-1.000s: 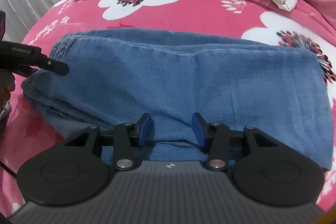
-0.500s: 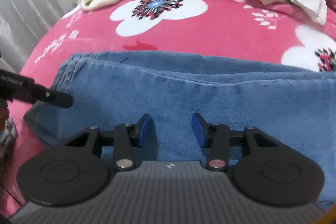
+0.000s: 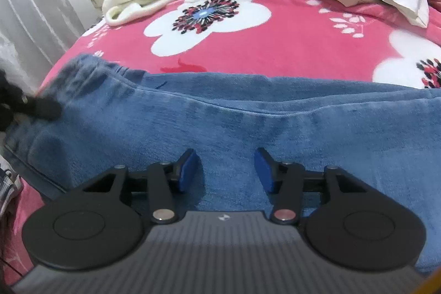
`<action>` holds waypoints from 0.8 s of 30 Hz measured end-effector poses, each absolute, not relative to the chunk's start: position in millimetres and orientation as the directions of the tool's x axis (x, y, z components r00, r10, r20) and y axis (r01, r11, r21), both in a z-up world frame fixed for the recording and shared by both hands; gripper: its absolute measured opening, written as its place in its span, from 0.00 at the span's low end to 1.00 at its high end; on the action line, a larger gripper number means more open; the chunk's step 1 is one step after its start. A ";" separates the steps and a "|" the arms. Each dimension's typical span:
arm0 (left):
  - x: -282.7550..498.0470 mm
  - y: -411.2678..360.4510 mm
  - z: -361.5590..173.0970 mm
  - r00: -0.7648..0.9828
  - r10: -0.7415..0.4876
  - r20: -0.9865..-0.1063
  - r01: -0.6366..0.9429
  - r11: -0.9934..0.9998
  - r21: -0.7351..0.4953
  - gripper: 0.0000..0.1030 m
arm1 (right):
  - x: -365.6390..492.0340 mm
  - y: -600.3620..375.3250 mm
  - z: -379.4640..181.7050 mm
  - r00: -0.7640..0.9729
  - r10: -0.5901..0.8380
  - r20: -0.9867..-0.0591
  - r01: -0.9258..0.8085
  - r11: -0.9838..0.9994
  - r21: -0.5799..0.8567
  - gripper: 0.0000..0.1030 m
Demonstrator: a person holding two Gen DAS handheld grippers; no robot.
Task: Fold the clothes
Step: 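Grasp the folded jeans edge with both grippers and lift it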
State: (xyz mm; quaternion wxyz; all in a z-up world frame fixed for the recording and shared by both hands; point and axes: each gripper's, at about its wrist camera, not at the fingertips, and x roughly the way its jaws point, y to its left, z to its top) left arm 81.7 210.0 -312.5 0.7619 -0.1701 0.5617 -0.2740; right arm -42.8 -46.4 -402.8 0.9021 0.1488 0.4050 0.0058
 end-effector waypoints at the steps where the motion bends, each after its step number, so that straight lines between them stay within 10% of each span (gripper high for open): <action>1: 75.6 203.2 -305.2 0.232 -0.613 -0.755 0.230 0.789 -0.570 0.21 | -43.5 -47.6 -402.6 0.674 0.138 -0.726 0.104 0.955 0.278 0.46; 12: 16.0 90.6 -256.0 0.308 -0.659 -0.686 0.252 0.752 -0.609 0.18 | -86.6 -109.3 -372.8 0.673 0.292 -0.680 0.024 0.910 0.414 0.44; 20: -6.4 6.3 -317.5 0.214 -0.601 -0.770 0.226 0.797 -0.560 0.09 | -103.4 -213.6 -412.1 0.642 0.474 -0.602 0.174 0.675 0.717 0.44; 24: -7.8 11.5 -307.6 0.236 -0.597 -0.767 0.247 0.800 -0.547 0.21 | -101.9 -229.7 -426.4 0.648 0.561 -0.515 0.167 0.555 0.815 0.44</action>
